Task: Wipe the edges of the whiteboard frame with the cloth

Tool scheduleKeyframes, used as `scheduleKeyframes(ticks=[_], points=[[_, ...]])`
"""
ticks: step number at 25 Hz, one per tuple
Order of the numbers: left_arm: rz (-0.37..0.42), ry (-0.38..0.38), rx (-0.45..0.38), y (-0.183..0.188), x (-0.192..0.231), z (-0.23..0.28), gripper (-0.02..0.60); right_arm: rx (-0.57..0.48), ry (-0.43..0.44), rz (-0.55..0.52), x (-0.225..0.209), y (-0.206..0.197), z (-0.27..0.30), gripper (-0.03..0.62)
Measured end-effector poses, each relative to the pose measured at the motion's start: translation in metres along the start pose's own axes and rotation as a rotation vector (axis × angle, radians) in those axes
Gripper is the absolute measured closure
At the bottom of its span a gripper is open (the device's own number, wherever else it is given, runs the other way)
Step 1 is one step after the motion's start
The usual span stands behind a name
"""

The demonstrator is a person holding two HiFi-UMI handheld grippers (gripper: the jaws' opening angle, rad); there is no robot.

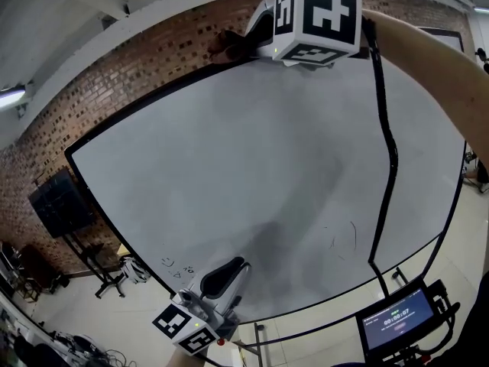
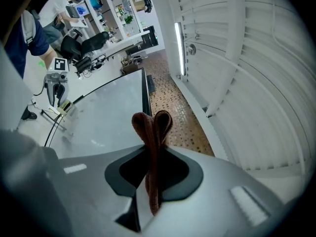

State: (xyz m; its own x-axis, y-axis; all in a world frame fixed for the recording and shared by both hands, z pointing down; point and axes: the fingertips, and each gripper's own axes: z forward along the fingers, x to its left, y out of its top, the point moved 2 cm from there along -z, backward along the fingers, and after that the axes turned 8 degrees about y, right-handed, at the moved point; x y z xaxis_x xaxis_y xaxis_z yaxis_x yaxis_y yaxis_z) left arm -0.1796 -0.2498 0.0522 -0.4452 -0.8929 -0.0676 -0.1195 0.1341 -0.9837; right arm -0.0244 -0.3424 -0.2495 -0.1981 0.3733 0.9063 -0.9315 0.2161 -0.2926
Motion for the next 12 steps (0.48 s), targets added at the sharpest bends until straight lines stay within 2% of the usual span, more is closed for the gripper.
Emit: scheduleKeyframes(ticks=[6,12], points=[[-0.044,-0.033,0.018,0.000,-0.051,0.037,0.515,0.013,0.007,0.063,-0.025,-0.057,-0.045,0.536],[-0.062,-0.076,0.013,-0.004,-0.033,0.033,0.515,0.090,-0.019,0.122,-0.031,-0.082,-0.041,0.536]])
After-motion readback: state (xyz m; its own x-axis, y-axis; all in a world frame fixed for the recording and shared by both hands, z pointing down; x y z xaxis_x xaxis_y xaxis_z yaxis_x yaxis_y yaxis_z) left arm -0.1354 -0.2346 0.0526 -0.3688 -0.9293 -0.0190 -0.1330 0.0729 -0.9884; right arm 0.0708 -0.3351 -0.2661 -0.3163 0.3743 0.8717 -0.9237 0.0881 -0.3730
